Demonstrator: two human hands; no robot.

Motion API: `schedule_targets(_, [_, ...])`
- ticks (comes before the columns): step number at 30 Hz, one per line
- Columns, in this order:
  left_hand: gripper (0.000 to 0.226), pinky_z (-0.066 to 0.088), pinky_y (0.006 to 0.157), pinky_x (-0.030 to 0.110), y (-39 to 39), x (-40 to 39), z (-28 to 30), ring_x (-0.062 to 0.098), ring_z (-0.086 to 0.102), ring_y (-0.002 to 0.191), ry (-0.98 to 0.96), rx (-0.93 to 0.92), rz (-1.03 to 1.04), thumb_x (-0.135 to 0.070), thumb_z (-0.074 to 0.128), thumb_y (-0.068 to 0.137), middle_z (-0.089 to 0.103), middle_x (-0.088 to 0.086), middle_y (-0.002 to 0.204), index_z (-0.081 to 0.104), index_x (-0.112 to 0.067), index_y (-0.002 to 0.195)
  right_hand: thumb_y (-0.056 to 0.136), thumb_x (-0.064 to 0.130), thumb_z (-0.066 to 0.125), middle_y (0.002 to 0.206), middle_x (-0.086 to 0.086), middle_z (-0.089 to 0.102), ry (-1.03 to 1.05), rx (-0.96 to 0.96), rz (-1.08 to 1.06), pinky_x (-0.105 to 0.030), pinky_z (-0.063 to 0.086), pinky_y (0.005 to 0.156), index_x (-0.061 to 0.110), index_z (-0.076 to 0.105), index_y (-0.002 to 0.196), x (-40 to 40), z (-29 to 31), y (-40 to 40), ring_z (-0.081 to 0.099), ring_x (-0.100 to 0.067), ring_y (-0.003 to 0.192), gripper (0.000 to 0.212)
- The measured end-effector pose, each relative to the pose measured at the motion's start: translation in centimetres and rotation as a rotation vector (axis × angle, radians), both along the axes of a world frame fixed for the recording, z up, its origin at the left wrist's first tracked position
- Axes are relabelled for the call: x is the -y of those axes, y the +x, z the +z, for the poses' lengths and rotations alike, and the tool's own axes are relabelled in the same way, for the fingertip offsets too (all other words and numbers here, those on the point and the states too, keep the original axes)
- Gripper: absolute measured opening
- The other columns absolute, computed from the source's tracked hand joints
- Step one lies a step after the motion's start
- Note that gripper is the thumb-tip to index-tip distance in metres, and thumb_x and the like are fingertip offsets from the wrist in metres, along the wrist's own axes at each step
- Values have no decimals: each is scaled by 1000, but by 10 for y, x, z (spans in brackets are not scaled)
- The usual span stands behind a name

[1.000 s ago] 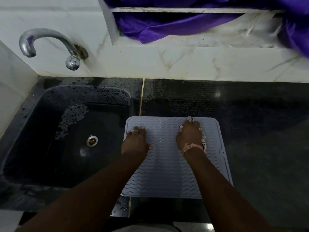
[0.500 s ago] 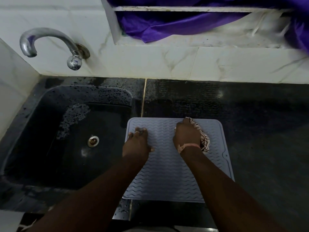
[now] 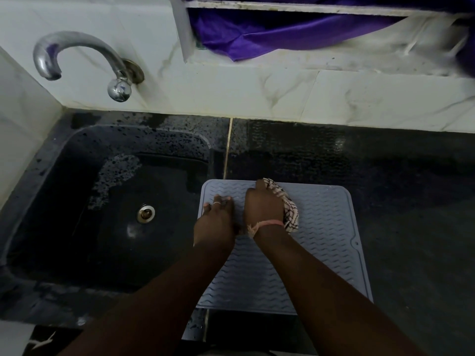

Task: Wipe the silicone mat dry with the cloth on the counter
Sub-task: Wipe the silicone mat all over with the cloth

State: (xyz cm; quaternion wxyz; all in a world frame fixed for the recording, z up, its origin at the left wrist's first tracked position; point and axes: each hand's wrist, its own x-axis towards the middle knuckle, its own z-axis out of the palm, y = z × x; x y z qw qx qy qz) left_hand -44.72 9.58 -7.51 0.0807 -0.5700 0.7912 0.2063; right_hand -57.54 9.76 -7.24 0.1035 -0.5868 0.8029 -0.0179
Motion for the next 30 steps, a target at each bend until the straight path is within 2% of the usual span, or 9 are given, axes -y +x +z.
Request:
schedule_targets(4, [71, 48, 104, 49, 1, 0, 3, 32, 19, 152, 0, -12, 17, -30, 57, 98, 11, 5, 167, 19, -25, 158, 95, 23, 53, 130, -12, 51, -16, 14, 86, -43, 51, 87, 10, 70, 106, 11, 0, 17, 59, -32, 107, 23])
schedule_targets(8, [77, 46, 107, 49, 3, 0, 6, 32, 19, 152, 14, 0, -5, -34, 63, 95, 11, 6, 167, 18, -25, 157, 91, 43, 54, 123, -6, 55, 32, 156, 61, -40, 53, 89, 24, 70, 106, 12, 6, -2, 61, -29, 109, 28])
schedule_targets(11, [81, 43, 109, 48, 5, 1, 6, 34, 18, 152, 14, -4, -19, -39, 64, 94, 11, 7, 167, 17, -25, 158, 89, 30, 65, 141, -9, 50, 62, 490, 39, -41, 46, 104, 22, 44, 147, 6, 11, -22, 52, -29, 128, 61])
schedule_targets(14, [85, 40, 111, 47, 4, 2, 5, 34, 18, 152, 31, -4, -17, -46, 65, 92, 10, 6, 167, 16, -26, 158, 84, 45, 64, 129, -5, 52, -163, 208, 32, -40, 44, 94, 28, 49, 141, -11, 11, -39, 51, -33, 117, 62])
schedule_targets(17, [87, 43, 109, 47, 4, 3, 5, 31, 25, 150, 29, -15, -11, -49, 70, 87, 17, 5, 165, 22, -26, 157, 78, 72, 58, 136, -3, 41, -5, 79, -26, -49, 37, 98, 41, 42, 144, -20, 9, -39, 42, -34, 120, 74])
schedule_targets(19, [80, 46, 105, 44, 6, 3, 5, 27, 37, 144, 12, -69, 5, -49, 71, 85, 29, 2, 161, 33, -29, 152, 85, 65, 56, 144, -3, 39, 95, 102, -27, -52, 35, 101, 41, 41, 145, -22, 0, -24, 40, -35, 126, 66])
schedule_targets(22, [50, 52, 93, 39, 23, 5, 7, 21, 58, 121, -22, -235, 135, -40, 63, 90, 51, -2, 141, 46, -33, 137, 90, 46, 58, 134, -2, 51, -13, 76, -59, -48, 34, 97, 36, 58, 131, -23, -9, -5, 43, -31, 120, 42])
schedule_targets(26, [70, 45, 105, 49, 51, 8, -3, 31, 39, 137, -74, -126, 156, -41, 69, 87, 32, 3, 157, 35, -39, 149, 85, 26, 61, 123, -1, 53, -77, 211, -126, -45, 36, 96, 32, 73, 108, -15, -11, -5, 45, -29, 114, 27])
schedule_targets(30, [70, 47, 103, 45, 55, 9, -12, 24, 50, 130, 73, -271, 231, -38, 68, 90, 37, 6, 154, 34, -39, 151, 90, 25, 61, 112, -4, 55, -157, 253, -30, -40, 46, 90, 22, 76, 97, -7, -15, -8, 52, -27, 105, 18])
